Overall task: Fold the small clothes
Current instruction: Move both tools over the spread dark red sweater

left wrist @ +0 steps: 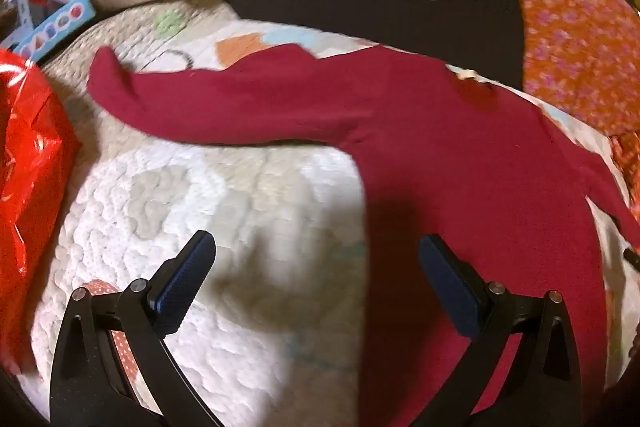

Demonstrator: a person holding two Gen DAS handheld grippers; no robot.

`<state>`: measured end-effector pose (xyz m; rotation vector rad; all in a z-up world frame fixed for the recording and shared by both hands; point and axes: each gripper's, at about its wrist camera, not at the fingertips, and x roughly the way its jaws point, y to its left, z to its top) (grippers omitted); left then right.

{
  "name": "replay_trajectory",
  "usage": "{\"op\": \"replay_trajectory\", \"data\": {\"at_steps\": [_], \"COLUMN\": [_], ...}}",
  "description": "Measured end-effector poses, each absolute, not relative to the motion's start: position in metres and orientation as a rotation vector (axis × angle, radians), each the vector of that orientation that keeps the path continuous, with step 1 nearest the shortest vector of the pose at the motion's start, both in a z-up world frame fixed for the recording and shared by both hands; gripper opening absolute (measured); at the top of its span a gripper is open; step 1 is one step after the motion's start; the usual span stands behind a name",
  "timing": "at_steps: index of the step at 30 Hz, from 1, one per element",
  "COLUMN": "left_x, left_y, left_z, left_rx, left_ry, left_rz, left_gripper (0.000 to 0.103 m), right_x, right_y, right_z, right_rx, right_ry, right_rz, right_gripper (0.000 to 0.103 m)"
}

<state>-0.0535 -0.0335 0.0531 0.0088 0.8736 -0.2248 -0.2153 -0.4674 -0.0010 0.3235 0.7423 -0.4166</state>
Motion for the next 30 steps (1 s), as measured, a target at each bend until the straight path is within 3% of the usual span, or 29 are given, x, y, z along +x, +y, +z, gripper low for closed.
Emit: {"op": "replay_trajectory", "data": {"at_steps": [6,10,30], "left_x": [-0.081,-0.103,-0.055], "left_y": [-0.053,-0.049,-0.045], "left_z": [0.059,0.066,0.072], "left_rx": [0.090,0.107,0.061], "left_ry": [0.872,0.768,0.827], "left_rz": [-0.233,-0.275,-0.188], "left_gripper": [0.102,0.102,0.102], "right_x": [-0.222,-0.214,-0.125], "right_y": [-0.410,-0.374,-0.249], "right_z": [0.015,0.021,0.014], "right_rx": [0.291,0.264,0.166], "right_ry": [0.748,0.728,0.774], "right_rz": [-0.279,-0.236,-0.067], "right_gripper": [0.089,0.089,0.089]}}
